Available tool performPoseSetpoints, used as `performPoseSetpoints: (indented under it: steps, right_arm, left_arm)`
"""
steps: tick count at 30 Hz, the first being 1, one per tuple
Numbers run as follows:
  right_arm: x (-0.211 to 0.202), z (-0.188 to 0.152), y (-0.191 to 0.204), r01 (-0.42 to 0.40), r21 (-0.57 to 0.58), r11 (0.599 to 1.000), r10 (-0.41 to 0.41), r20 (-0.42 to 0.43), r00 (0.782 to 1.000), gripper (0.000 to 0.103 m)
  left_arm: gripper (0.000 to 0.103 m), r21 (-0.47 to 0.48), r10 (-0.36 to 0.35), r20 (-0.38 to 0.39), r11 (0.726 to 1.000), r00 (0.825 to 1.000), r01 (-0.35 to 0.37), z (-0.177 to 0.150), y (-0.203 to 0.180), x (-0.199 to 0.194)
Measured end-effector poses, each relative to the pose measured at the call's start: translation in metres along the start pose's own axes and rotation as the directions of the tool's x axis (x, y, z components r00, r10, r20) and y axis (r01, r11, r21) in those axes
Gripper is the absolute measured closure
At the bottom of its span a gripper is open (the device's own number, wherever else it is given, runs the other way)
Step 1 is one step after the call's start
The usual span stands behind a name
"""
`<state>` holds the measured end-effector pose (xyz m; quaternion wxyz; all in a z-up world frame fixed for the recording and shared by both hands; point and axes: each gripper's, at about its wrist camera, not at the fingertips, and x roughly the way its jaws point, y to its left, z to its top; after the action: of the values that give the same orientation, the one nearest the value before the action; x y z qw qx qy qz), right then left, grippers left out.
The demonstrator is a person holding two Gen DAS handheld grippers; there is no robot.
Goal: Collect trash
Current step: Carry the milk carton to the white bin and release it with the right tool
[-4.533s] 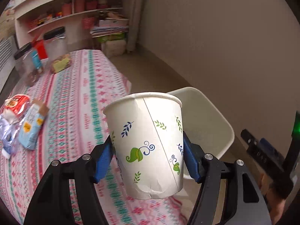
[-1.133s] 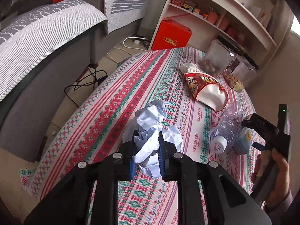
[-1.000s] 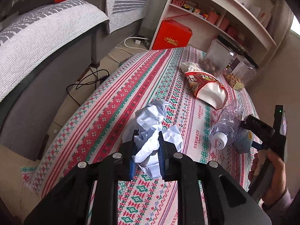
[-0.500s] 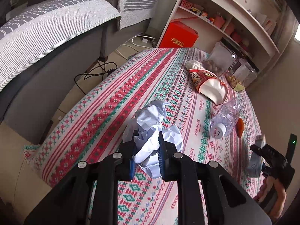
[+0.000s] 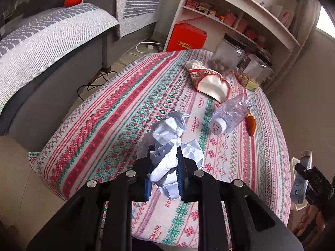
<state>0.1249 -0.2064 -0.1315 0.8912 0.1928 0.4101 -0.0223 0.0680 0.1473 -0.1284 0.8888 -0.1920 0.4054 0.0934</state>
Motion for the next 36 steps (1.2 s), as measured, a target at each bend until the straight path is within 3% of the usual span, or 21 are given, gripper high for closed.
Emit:
performPoseSetpoints:
  steps: [7,20,31,36]
  right_arm:
    - [-0.012,0.009,-0.032,0.006,0.023,1.0,-0.007,0.032,0.999,0.047]
    - [-0.038,0.045,-0.115,0.099,0.098,0.99,-0.111,0.122,0.986,0.047]
    - [-0.046,0.081,-0.19,0.253,0.14,0.957,-0.274,0.159,0.948,0.046]
    - [-0.04,0.086,-0.224,0.308,0.176,0.935,-0.333,0.137,0.933,0.047]
  left_arm:
    - [0.084,0.021,-0.011,0.018,1.0,1.0,0.011,0.001,-0.03,-0.01]
    - [0.084,0.136,-0.072,-0.007,0.988,0.997,0.072,-0.01,-0.1,-0.006]
    - [0.084,0.251,-0.128,-0.033,0.959,0.991,0.132,-0.014,-0.168,0.0]
    - [0.084,0.326,-0.16,-0.056,0.93,0.985,0.17,-0.017,-0.208,0.006]
